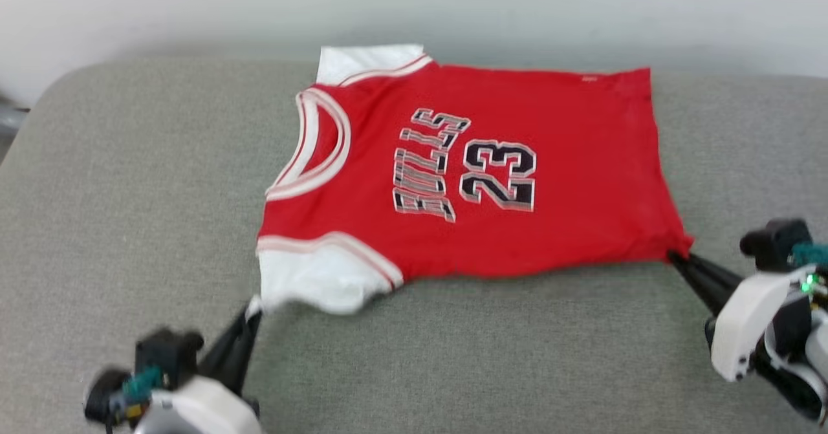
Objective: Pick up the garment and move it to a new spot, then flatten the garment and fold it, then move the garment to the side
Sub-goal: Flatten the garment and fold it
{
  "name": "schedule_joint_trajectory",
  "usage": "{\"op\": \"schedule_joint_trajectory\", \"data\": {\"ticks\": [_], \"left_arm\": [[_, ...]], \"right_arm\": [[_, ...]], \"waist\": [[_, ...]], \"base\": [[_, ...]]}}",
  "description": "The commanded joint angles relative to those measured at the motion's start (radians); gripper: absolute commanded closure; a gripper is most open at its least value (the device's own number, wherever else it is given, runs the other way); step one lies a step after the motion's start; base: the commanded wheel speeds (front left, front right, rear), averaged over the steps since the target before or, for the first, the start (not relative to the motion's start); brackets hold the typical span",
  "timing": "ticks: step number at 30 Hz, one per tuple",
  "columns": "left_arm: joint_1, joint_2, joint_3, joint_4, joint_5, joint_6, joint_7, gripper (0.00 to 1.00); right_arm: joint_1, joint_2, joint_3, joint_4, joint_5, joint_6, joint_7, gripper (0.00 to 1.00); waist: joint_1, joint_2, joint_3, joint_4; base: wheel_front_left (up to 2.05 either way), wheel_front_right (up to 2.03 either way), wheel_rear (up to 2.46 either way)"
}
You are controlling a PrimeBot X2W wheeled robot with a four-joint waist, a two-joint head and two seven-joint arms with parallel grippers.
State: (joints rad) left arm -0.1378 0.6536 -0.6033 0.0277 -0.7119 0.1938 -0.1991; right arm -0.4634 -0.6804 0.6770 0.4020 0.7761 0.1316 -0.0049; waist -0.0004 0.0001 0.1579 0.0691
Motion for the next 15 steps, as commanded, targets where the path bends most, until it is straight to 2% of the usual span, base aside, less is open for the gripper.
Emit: {"op": "schedule_joint_trajectory", "data": {"ticks": [1,8,10,15], "left_arm": [[0.038,-0.01,-0.001,-0.002,-0.01,0.01,-0.01,1.0],[0.206,-0.041,-0.009,-0.004,-0.08,0.035,-0.03,1.0],[0.248,-0.035,0.001,-0.011,-0.1,0.045,-0.033,1.0],[0.336,-0.015,-0.014,-0.044,-0.159,0.027,0.008,1.0]], "right_arm": [[0.032,0.002,-0.01,0.0,-0.013,-0.002,-0.004,1.0],[0.184,0.005,-0.045,-0.007,-0.029,-0.002,0.018,1.0],[0.227,-0.008,-0.045,-0.022,-0.038,-0.002,0.026,1.0],[0.33,-0.022,-0.052,-0.057,-0.021,-0.002,0.052,1.0]], "waist": [[0.0004,-0.0001,-0.025,-0.009],[0.0004,-0.0001,-0.101,-0.007],[0.0004,-0.0001,-0.124,-0.003],[0.0004,-0.0001,-0.163,0.002]], "base": [[0.0,0.0,0.0],[0.0,0.0,0.0],[0.0,0.0,0.0],[0.0,0.0,0.0]]}}
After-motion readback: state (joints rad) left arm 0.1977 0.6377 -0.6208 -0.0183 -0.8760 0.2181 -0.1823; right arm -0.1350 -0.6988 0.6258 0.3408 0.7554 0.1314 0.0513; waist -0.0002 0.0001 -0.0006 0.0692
